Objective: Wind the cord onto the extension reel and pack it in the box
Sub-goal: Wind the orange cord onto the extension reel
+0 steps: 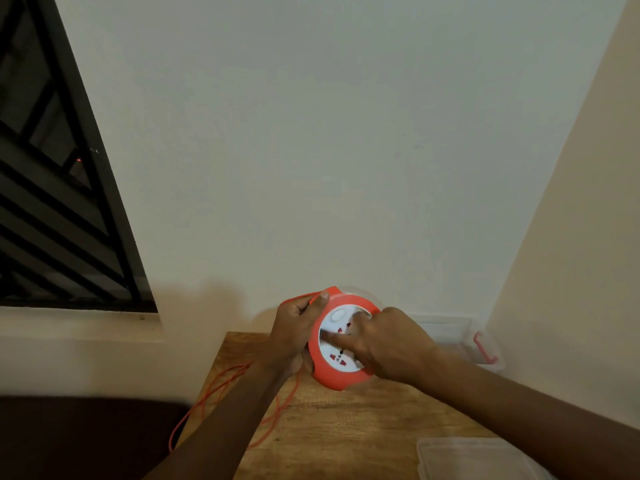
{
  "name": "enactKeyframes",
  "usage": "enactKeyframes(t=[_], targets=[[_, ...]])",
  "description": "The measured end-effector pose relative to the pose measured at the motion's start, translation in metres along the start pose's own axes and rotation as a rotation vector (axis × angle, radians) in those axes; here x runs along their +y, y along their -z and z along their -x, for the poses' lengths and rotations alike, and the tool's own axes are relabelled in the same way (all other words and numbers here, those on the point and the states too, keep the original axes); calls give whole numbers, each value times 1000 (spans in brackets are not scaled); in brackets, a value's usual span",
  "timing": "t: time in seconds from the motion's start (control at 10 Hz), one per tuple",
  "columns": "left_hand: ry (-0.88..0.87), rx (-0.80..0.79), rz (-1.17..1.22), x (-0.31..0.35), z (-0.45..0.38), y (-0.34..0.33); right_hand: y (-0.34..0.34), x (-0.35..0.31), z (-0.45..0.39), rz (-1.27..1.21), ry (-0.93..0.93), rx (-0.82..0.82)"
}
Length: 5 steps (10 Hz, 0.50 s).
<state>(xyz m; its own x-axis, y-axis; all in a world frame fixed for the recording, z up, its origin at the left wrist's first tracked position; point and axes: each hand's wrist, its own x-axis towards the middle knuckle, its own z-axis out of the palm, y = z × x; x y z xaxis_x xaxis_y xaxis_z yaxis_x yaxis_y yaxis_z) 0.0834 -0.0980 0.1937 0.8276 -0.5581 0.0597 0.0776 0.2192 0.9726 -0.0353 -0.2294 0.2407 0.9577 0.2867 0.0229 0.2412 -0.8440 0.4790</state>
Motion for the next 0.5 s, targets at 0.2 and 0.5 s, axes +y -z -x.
enactKeyframes(t=[0.2, 0.5], targets=[[1, 94, 50, 3, -4, -3, -5, -12, -9, -157, -375, 126], [-12, 268, 117, -6, -9, 11, 33, -20, -5, -1639, -805, 102]])
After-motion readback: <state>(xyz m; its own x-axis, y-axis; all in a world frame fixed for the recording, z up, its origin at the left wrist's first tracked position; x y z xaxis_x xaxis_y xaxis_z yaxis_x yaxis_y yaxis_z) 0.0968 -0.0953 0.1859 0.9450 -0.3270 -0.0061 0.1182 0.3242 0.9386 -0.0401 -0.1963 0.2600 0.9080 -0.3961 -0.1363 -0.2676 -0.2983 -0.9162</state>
